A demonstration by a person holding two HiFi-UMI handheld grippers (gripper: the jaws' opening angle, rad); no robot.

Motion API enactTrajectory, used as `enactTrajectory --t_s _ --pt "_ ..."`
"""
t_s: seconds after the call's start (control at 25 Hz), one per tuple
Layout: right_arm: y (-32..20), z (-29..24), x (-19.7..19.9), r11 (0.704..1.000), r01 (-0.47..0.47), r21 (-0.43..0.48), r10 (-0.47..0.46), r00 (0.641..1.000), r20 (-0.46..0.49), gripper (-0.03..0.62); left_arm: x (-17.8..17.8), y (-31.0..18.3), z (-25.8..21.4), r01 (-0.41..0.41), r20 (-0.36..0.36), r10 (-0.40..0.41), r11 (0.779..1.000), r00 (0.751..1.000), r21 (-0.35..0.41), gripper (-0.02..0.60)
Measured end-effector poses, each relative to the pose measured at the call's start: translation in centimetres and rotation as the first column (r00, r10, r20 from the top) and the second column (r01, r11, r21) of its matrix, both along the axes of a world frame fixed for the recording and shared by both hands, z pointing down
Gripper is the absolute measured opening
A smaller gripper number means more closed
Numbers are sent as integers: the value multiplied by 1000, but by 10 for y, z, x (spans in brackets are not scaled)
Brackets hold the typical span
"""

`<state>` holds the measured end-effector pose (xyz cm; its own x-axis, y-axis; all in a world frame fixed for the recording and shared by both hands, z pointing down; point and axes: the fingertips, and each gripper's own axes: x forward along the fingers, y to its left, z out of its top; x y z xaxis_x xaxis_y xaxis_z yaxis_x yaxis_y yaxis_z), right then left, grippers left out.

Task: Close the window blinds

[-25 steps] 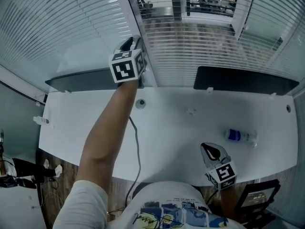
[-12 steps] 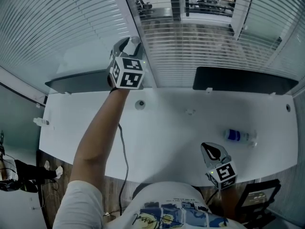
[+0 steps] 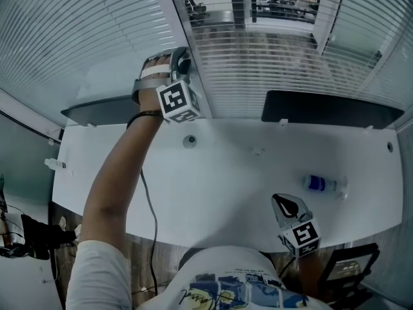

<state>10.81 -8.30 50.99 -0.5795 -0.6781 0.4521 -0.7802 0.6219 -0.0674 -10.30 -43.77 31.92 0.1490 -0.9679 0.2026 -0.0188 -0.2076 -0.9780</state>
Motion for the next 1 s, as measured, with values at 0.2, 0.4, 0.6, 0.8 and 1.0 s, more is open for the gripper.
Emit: enactTrajectory --t_s 0.2,0.4,0.6,0.8,1.0 --pt "1 1 0 1000 -3 -4 3 1000 5 3 0 -3 0 8 82 -9 1000 997 19 124" --pt "0 0 -4 1000 1 -12 -1 1000 7 3 0 -3 -6 23 -67 -23 1000 997 6 124" --pt "0 0 -1 1000 1 -10 -1 1000 4 3 -2 -1 -9 63 -286 -74 997 955 -49 124" --pt "2 1 -3 1000 8 -4 -8 1000 4 3 -4 1 -14 73 -517 -118 992 848 -108 126" --pt "2 3 -3 1000 6 -10 -6 1000 2 3 -9 1 -19 67 -720 -169 983 673 -168 124"
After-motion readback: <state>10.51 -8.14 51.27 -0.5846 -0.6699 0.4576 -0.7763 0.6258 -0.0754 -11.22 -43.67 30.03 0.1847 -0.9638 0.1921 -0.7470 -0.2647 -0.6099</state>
